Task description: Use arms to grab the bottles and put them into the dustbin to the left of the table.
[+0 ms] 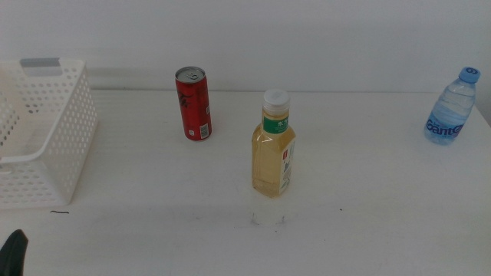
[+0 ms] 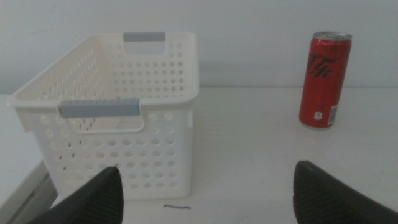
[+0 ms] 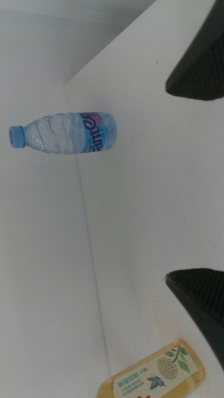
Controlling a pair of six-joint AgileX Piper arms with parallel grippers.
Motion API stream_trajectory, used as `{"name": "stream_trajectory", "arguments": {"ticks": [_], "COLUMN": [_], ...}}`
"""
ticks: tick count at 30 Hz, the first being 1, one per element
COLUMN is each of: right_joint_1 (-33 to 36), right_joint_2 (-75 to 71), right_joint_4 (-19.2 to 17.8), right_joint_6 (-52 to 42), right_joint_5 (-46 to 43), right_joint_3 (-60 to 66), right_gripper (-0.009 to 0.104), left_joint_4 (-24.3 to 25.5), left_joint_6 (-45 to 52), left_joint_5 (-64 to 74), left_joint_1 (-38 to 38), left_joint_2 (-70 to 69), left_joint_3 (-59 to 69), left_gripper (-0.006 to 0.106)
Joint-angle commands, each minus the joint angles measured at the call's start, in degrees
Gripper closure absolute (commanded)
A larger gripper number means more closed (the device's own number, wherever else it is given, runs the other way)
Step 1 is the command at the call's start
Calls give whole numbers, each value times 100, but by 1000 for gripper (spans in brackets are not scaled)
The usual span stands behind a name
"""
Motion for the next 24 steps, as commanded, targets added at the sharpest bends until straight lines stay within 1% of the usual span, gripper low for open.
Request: {"name": "stream_trajectory", "arguments": {"ticks": [1,4,7,10,15,18,20,24], "right_joint_1": [-31,-31,-31,-31,-31,-31,-31,-31], "right_joint_2": [-30,-30,-30,-30,-30,-30,-30,-30], "right_joint_4": [-59,-59,-59,-59,-59,-59,-59,-59], "right_joint_6": [-45,-45,-45,-45,-45,-45,-45,-45], "right_joint_5": [-34,-34,-34,-34,-34,-34,-34,-34], "right_joint_3": [22,22,22,22,22,22,22,22], "right_gripper": [14,14,14,14,14,14,14,14], "left_joint_4": [-37,-37,123,114,114,114,25,-159], "left_joint_6": [-46,-46,-46,-46,-46,236,285,659], "left_joint_5": [-188,-856,-1878,-2879,-5002,-6148,-6749,-7912], "left_joint_1": [-124,-576,-1186,-1740,-2463,-2568,-2568,-2557], "left_joint_2": [35,798,1909,3119,5162,6154,6728,7469], "left_joint_3": [2,2,2,2,2,2,2,2], "left_gripper": [7,7,7,7,7,7,7,7]}}
